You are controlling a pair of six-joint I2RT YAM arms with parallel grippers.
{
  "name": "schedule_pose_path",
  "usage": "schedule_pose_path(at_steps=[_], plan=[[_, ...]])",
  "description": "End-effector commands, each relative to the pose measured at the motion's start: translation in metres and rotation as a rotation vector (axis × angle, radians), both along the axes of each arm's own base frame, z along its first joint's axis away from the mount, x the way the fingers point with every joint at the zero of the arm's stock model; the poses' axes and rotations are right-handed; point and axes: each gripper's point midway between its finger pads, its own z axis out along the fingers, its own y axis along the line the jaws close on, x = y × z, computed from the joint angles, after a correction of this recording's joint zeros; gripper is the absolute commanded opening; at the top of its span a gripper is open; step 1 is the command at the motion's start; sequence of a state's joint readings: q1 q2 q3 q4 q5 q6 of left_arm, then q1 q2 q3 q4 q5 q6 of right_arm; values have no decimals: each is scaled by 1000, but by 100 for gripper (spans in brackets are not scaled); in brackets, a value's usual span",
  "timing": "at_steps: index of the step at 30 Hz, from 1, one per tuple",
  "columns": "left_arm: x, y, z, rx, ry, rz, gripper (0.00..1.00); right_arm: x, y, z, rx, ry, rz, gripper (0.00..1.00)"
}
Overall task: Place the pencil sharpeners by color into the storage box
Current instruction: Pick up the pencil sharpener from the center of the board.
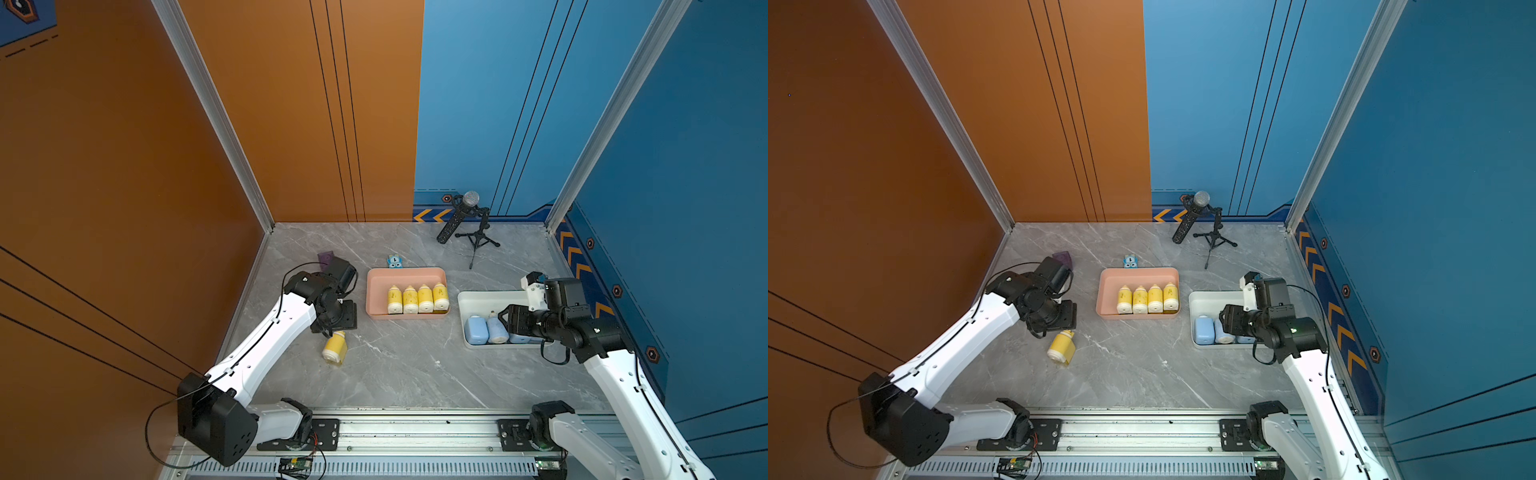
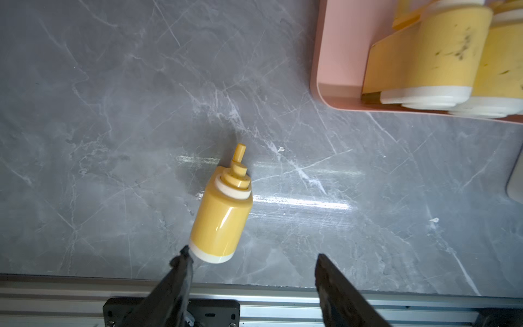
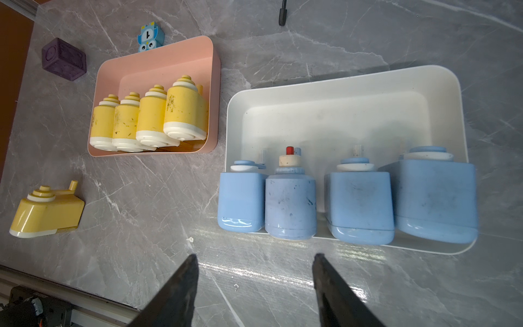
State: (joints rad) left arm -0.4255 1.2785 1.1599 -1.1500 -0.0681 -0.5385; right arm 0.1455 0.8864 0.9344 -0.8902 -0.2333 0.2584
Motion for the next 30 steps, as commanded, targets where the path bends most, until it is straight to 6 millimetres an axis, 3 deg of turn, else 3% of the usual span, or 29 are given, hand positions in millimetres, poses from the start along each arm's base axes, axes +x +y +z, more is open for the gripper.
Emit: schedule_pose_path(at_steps=[1, 12, 13, 30], plan=[[-16, 14, -12, 45, 44, -6, 70, -6, 1, -4, 2, 29, 12, 65], [-25, 20, -31, 59, 94, -16, 73, -6, 2, -5, 1, 34, 18, 65], [-30, 22, -40, 60, 123, -14, 73, -6, 2, -5, 1, 34, 18, 65], [-23, 11, -75, 17, 215, -12, 72, -6, 1, -6, -1, 35, 17, 65]])
